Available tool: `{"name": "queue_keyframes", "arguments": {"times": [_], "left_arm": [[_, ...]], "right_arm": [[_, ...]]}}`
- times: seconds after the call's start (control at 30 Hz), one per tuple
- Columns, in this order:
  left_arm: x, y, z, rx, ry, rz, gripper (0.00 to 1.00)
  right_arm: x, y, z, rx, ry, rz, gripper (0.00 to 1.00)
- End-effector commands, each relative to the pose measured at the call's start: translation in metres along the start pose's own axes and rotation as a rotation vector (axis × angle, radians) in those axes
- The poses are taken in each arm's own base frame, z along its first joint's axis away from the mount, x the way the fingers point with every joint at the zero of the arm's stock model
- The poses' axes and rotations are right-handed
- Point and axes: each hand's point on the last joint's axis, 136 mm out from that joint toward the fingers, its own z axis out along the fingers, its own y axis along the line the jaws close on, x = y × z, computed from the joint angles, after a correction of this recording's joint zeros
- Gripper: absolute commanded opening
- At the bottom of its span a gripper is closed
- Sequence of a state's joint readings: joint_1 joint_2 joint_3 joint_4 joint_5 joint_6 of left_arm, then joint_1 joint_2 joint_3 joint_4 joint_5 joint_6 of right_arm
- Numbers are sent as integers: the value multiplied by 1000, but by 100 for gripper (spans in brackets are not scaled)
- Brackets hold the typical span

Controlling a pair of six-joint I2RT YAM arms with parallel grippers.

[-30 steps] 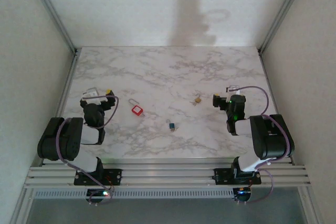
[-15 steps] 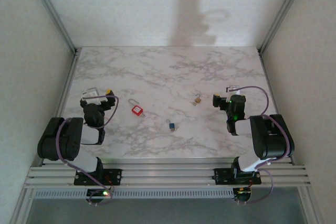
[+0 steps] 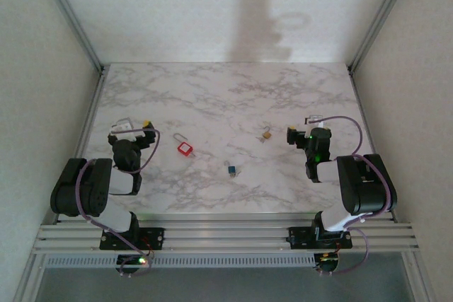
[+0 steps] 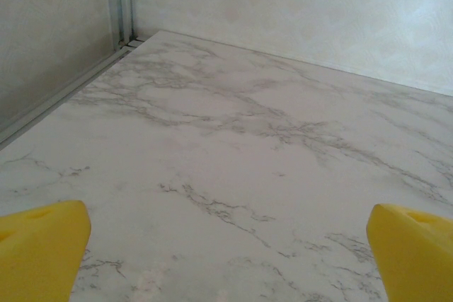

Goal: Lock with the key

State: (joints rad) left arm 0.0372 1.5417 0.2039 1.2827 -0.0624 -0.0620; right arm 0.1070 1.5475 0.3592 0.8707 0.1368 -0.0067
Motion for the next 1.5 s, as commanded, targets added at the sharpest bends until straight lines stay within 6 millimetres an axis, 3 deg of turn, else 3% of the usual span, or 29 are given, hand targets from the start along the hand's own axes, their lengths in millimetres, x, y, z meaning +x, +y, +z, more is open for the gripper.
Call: {"name": "queue_keyframes", "arguments": {"times": [0.0, 0.13, 0.2, 0.33, 0.4, 0.5, 0.57, 0.63, 0.7, 0.77, 0.87, 1.2, 1.33, 1.47], "left_arm": [[-13, -3, 3, 16, -41, 3, 100], [-27, 19, 3, -125, -57, -51, 99], [-35, 11, 4, -100, -55, -27, 99], [-59, 1, -3, -139, -77, -8, 99], [-81, 5, -6, -180, -114, -167, 99], [-111, -8, -12, -99, -162, -368, 99], [-104, 6, -14, -195, -105, -627, 99], [-93, 16, -17, -273, -46, -851, 100], [-105, -11, -14, -72, 6, -855, 99], [-104, -16, -17, -56, 48, -850, 99], [-87, -12, -26, -108, 124, -838, 100], [-27, -28, -51, -240, 426, -798, 99], [-17, -29, -60, -305, 493, -759, 99], [-26, -26, -67, -317, 495, -724, 99]], "right_arm": [[-11, -4, 2, 20, -28, 16, 99], [-22, -2, -5, 7, -37, 3, 99], [-32, -1, -12, 3, -8, -9, 99], [-90, 16, -37, -40, -117, 5, 99], [-113, 20, -52, -69, -161, 79, 99], [-144, 31, -72, -157, -140, 207, 99], [-150, 27, -81, -138, -70, 360, 99], [-150, 26, -87, -144, -9, 475, 99], [-148, 32, -90, -175, 25, 526, 99], [-144, 41, -90, -227, 48, 557, 99], [-140, 73, -92, -376, 100, 488, 99], [-101, 163, -106, -471, 322, 119, 99], [-81, 195, -118, -548, 370, 0, 99], [-55, 241, -133, -656, 437, -147, 99]]}}
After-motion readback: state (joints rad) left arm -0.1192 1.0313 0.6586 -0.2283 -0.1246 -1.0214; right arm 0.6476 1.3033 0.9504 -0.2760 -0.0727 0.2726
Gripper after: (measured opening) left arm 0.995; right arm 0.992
